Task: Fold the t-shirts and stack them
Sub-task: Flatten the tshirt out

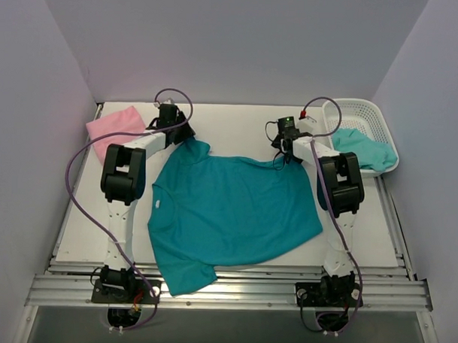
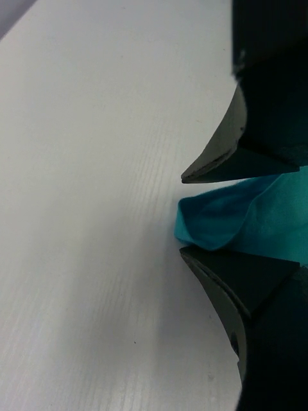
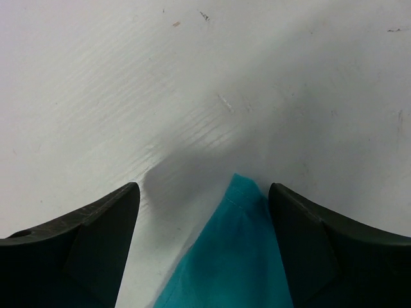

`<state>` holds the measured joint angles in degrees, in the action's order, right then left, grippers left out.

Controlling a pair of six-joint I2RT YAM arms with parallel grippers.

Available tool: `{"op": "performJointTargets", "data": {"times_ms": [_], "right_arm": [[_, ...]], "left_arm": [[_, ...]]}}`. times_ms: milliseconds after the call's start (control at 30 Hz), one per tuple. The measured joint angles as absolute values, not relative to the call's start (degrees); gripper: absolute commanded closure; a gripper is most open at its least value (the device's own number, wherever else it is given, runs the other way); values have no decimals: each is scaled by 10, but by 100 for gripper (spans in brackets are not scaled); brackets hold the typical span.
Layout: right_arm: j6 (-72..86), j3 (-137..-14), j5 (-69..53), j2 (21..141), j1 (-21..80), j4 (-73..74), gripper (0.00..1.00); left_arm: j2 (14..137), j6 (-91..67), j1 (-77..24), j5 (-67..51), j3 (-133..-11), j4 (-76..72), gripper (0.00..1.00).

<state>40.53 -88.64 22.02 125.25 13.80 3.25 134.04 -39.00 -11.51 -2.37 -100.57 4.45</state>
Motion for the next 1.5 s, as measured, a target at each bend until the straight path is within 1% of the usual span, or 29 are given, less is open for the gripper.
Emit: {"op": "performJointTargets", "data": {"times_ms": [33,67,100,133,167,200,600,733,867,1033,1133,1233,1333,1367,1500], "right_arm": [[405,-886,220,1253,140,32,34],[404,-885,220,1253,142,32,39],[404,-884,220,1252,142,31,51],[402,-882,220,1251,142,30,57],[403,-879,219,1251,142,28,68],[402,-878,219,1251,142,25,100],[404,-874,203,1251,136,15,100],[403,-885,194,1251,135,31,100],[395,-932,189,1242,137,81,100],[370,-1040,192,1185,140,144,100],[353,-1092,199,1112,143,163,100],[343,-1091,210,1004,145,172,100],[342,-1033,220,881,145,169,100],[342,-996,224,824,147,170,100],[348,-880,231,668,154,184,100]], "left_arm": [[1340,-390,-115,-24,-1004,45,55],[1340,-391,-115,-24,-1002,45,63],[1340,-392,-115,-24,-1001,47,77],[1341,-393,-115,-24,-1001,52,86],[1341,-391,-115,-23,-1001,57,93],[1342,-390,-115,-23,-1001,62,97],[1361,-383,-116,-21,-1031,68,98],[1343,-368,-116,-7,-1036,116,98],[1294,-350,-116,7,-1058,186,98],[1218,-326,-116,18,-1184,276,98],[1152,-316,-117,24,-1251,310,98],[1048,-309,-123,33,-1234,319,98],[916,-309,-136,42,-1143,313,98],[861,-310,-142,44,-1101,313,98],[695,-315,-158,51,-964,312,98]]}}
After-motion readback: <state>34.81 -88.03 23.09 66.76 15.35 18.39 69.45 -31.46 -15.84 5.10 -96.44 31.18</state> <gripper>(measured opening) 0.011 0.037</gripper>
